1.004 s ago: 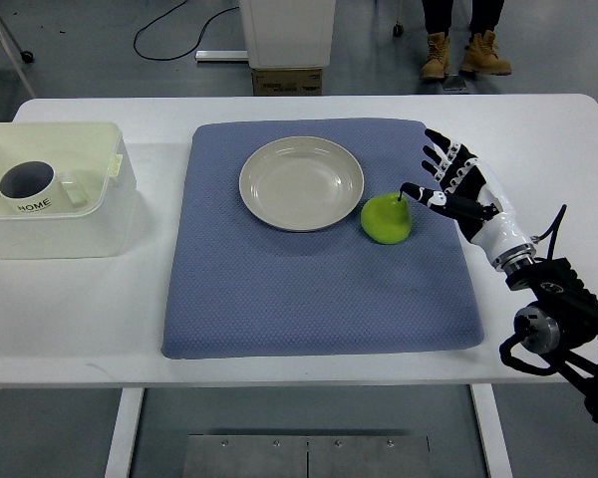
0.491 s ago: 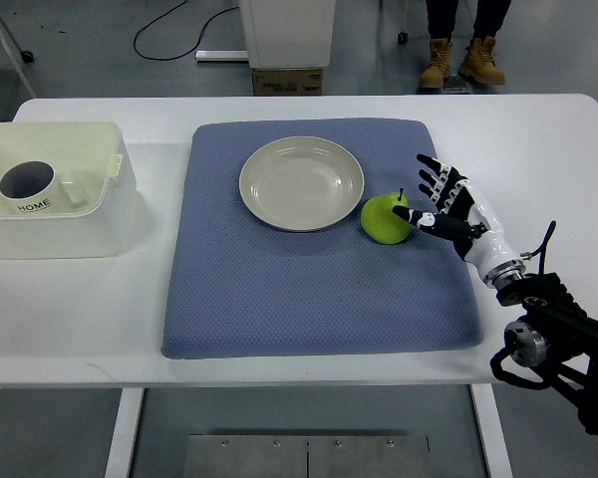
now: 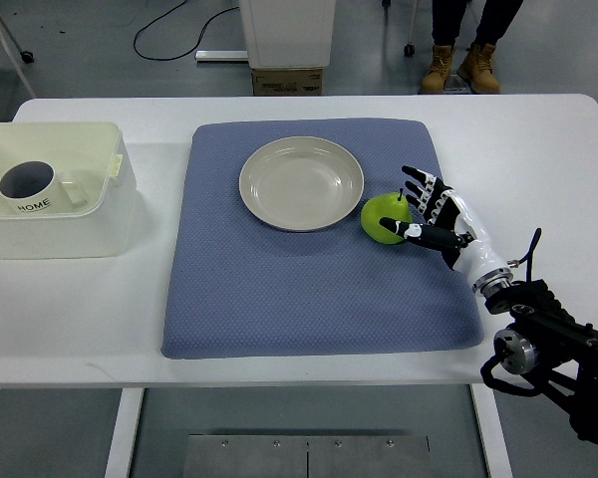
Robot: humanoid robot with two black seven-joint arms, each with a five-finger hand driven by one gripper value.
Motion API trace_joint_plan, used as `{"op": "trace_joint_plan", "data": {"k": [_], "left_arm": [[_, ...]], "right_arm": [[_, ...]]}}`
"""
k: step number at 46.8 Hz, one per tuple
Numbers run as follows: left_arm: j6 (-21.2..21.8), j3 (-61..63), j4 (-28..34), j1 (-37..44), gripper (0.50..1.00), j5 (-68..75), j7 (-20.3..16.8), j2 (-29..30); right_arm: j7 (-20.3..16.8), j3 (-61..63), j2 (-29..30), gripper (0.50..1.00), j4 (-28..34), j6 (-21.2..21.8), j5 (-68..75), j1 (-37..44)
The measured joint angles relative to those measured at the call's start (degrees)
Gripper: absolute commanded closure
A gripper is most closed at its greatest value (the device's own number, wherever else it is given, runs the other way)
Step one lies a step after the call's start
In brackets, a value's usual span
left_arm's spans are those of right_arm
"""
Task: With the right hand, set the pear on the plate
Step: 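Close the right hand fingers around the green pear, then lift the pear with the right hand and carry it above the plate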
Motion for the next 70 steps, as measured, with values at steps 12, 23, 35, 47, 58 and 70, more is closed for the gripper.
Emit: {"op": "trace_joint_plan", "data": {"k": [12, 23, 35, 47, 58, 70], "left_arm": [[0.0, 0.0, 0.0, 0.0, 0.500, 0.0, 0.0, 0.0], [0.0, 0.0, 0.0, 0.0, 0.500, 0.0, 0.0, 0.0], [0.0, 0.0, 0.0, 0.0, 0.500, 0.0, 0.0, 0.0], [0.0, 0.0, 0.0, 0.0, 0.500, 0.0, 0.0, 0.0], [0.0, 0.0, 0.0, 0.0, 0.500, 0.0, 0.0, 0.0], [0.0, 0.0, 0.0, 0.0, 0.500, 0.0, 0.0, 0.0]], "right_arm": [[0.0, -1.5, 2.4, 0.513, -2.5, -1.6, -0.2, 0.3], [0.0, -2.6, 4.2, 0.603, -4.8, -3.3, -0.2, 0.4], [0.0, -3.3, 5.2, 1.000, -7.1, -3.3, -0.2, 0.6], [-0.1, -3.3, 6.0, 1.000, -7.7, -3.2, -0.2, 2.4], [0.0, -2.8, 5.8, 1.000, -7.7, -3.2, 0.3, 8.1], [0.0, -1.3, 7.3, 1.000, -8.2, -3.3, 0.6, 12.5]]}}
